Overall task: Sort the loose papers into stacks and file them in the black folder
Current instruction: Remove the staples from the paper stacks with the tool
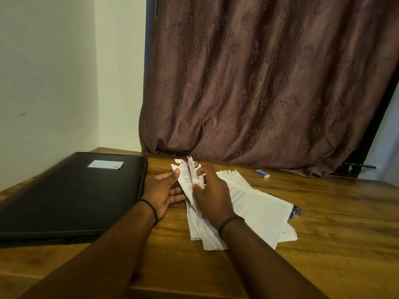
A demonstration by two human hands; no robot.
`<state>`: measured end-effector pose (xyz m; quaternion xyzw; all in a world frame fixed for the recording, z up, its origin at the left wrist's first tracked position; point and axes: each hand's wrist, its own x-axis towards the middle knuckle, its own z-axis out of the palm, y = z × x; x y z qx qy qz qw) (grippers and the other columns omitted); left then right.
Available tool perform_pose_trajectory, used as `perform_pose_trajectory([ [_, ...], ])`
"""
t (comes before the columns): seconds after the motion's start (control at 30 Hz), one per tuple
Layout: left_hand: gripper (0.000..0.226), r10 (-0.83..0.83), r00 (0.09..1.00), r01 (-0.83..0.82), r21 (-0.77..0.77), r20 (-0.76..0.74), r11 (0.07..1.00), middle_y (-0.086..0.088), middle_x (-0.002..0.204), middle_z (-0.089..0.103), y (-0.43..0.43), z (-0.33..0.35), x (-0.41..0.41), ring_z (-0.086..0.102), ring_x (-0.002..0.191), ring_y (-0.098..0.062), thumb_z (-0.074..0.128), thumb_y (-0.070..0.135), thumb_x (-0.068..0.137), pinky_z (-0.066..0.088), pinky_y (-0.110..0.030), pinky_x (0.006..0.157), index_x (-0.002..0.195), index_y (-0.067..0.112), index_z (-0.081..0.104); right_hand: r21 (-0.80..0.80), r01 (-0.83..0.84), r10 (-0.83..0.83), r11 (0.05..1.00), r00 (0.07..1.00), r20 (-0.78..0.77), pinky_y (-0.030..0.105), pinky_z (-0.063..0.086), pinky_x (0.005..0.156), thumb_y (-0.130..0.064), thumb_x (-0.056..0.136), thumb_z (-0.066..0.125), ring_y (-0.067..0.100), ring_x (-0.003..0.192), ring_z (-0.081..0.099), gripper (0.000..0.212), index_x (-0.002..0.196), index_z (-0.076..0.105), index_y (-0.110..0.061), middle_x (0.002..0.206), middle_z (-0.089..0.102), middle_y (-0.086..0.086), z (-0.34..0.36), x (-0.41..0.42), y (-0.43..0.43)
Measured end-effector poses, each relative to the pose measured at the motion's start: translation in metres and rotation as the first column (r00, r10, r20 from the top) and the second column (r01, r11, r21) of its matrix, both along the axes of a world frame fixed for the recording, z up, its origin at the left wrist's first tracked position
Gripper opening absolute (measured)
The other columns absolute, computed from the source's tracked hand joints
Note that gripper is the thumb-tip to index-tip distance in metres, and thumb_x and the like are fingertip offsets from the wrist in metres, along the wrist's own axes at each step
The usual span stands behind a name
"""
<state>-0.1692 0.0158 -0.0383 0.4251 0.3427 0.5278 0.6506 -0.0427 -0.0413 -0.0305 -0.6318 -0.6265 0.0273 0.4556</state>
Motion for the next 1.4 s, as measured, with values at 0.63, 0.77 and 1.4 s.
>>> perform_pose_trajectory([
  [0.63, 0.039, 0.020, 0.999, -0.019, 0.022, -0.027, 1.000, -0.019, 0.099, 0.070, 0.004, -0.001, 0.002, 0.070, 0.090, -0.029, 0.076, 0.031, 0.079, 0.060, -0.044, 0.075, 0.104, 0.003, 0.065, 0.025, -0.029, 0.028, 0.999, 0.999, 0.029, 0.013, 0.039, 0.071, -0.040, 0.091, 0.065, 0.004, 0.090, 0.057, 0.019, 0.104, 0.062, -0.026, 0.102, 0.067, -0.009, -0.002, -0.002, -0.001],
  [0.77, 0.047, -0.003, 0.999, 0.004, 0.024, -0.046, 1.000, -0.016, 0.100, 0.067, 0.003, -0.001, 0.002, 0.067, 0.094, -0.027, 0.076, 0.040, 0.072, 0.059, -0.047, 0.082, 0.104, 0.007, 0.066, 0.018, -0.058, 0.057, 0.998, 0.998, 0.029, 0.021, 0.045, 0.071, -0.048, 0.086, 0.067, 0.004, 0.086, 0.057, 0.027, 0.100, 0.059, -0.026, 0.096, 0.065, -0.011, -0.001, -0.003, -0.003],
  [1.4, 0.024, -0.028, 0.997, 0.033, -0.069, 0.077, 0.997, -0.014, 0.109, 0.071, 0.008, -0.001, 0.003, 0.068, 0.099, -0.030, 0.053, 0.016, 0.099, 0.057, -0.047, 0.078, 0.121, 0.008, 0.057, 0.083, 0.274, -0.231, 0.958, 0.912, -0.339, 0.034, 0.052, 0.094, -0.016, 0.097, 0.057, 0.026, 0.108, 0.063, 0.041, 0.132, 0.037, -0.023, 0.124, 0.064, 0.009, 0.010, 0.006, 0.003],
])
